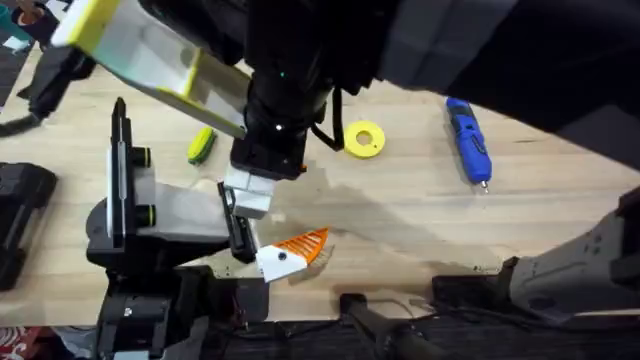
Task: Pick up the gripper from the table and insert it into the empty holder that is missing its gripper. Then pick up a screw, insert it into the mounting hole, and use the screwdriver to tighten it. Finally, clean up the table by picking up the vegetable and placing it into the bucket.
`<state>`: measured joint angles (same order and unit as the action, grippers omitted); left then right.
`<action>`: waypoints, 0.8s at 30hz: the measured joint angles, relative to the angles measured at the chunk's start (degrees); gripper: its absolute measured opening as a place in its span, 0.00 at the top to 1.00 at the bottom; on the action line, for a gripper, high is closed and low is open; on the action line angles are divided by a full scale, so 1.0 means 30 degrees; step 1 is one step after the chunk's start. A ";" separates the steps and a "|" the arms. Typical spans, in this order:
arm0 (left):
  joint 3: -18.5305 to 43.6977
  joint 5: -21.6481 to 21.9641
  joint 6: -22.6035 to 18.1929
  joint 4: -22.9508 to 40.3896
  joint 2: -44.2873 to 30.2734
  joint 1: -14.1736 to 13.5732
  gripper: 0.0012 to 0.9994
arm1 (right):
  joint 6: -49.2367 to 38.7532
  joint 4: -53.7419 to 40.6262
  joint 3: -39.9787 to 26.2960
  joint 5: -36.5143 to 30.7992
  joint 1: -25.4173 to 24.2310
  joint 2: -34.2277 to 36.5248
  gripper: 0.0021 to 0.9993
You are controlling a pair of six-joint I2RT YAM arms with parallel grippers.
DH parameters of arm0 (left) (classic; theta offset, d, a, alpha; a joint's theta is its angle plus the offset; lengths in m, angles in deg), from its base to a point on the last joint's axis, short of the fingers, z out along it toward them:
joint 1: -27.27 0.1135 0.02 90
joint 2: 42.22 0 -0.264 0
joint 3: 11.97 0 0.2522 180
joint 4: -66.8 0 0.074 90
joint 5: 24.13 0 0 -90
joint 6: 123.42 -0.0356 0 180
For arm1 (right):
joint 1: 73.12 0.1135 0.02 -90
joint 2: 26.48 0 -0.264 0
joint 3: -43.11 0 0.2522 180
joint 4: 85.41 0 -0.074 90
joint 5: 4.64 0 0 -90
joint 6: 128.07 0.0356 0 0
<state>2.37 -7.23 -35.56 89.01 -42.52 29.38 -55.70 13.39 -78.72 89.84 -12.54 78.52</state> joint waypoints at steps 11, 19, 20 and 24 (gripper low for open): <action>0.0000 -0.0073 -0.0005 0.0020 -0.0002 0.0000 0.01 | 0.0756 -0.0078 0.0000 0.0323 -0.1079 -0.1640 0.00; 0.0000 -0.0080 -0.0005 0.0021 0.0003 0.0000 0.01 | 0.1537 -0.0857 -0.0015 0.0316 -0.2751 -0.3541 0.00; 0.0000 -0.0080 -0.0005 0.0016 -0.0003 0.0000 0.01 | 0.1567 -0.1008 -0.0015 0.0300 -0.2880 -0.3636 0.00; 0.0000 -0.0076 -0.0005 0.0022 -0.0001 0.0000 0.01 | 0.2029 -0.1184 0.0029 -0.0219 -0.3300 -0.4005 0.00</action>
<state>2.37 -7.46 -35.57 89.07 -42.52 29.38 -49.61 9.84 -78.63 89.19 -22.44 66.50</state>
